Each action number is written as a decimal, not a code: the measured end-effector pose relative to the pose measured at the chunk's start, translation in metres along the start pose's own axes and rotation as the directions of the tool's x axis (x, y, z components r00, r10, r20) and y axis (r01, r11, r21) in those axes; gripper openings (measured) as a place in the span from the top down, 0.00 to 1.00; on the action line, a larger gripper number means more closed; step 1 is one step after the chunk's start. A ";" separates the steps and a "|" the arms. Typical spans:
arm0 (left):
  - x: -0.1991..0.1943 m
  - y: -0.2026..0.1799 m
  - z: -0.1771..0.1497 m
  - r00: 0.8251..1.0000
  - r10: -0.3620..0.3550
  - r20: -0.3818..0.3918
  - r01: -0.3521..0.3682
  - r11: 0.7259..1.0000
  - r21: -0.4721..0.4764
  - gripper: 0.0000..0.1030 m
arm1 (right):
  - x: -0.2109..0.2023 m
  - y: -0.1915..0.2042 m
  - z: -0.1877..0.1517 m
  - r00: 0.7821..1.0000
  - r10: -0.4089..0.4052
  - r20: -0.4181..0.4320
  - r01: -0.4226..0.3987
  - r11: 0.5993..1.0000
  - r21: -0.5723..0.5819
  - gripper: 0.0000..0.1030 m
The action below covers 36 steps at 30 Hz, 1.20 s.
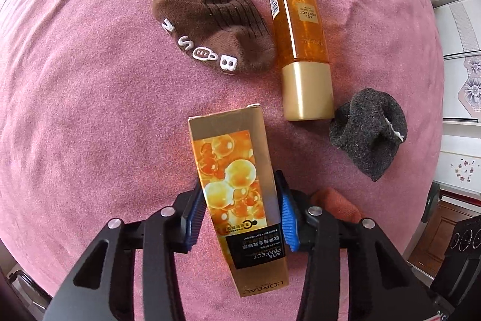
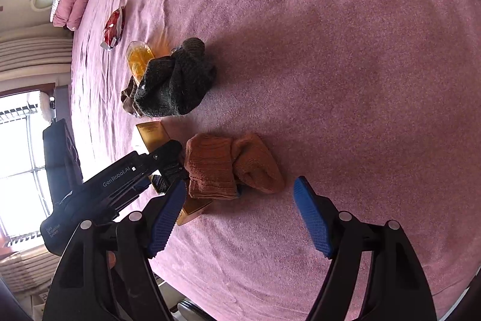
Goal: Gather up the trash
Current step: 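Grasp the gold L'Oreal box with the left tool while the right tool grasps the orange socks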
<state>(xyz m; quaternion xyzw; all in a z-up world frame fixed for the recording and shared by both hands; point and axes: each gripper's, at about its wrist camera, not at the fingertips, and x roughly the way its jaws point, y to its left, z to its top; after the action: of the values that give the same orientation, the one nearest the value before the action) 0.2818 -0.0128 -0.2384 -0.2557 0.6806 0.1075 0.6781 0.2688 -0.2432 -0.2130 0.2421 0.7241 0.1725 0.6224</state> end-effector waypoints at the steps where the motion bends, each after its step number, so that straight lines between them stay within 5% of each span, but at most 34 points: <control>1: -0.001 0.002 -0.001 1.000 -0.009 0.004 0.009 1.000 -0.001 0.60 | 0.002 0.001 0.000 1.000 -0.001 -0.002 0.001 1.000 0.001 0.28; 12: -0.020 0.017 -0.013 1.000 -0.011 0.018 0.010 1.000 0.027 0.63 | 0.026 0.019 0.000 0.992 -0.128 0.002 0.128 0.991 -0.032 0.21; 16: -0.027 0.024 -0.021 1.000 -0.022 0.020 0.022 0.999 0.028 0.63 | 0.029 0.025 -0.001 0.979 -0.202 0.029 0.203 0.978 -0.050 0.39; 19: -0.031 0.024 -0.027 0.999 -0.030 0.021 0.029 0.999 0.044 0.63 | 0.028 0.029 -0.009 0.984 -0.178 0.026 0.180 0.981 -0.080 0.56; 22: -0.036 0.024 -0.035 0.999 -0.038 0.018 0.037 0.997 0.061 0.63 | 0.024 0.035 -0.020 0.980 -0.192 0.042 0.196 0.973 -0.126 0.61; 36: -0.083 0.002 -0.107 0.995 -0.093 0.033 0.085 0.977 0.193 0.64 | -0.065 0.027 -0.089 0.982 -0.107 0.155 0.135 0.974 -0.181 0.62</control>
<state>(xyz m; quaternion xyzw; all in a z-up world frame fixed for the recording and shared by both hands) 0.1836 -0.0477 -0.1514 -0.2173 0.6613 0.0164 0.7177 0.1914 -0.2527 -0.1301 0.1486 0.6707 0.1850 0.7028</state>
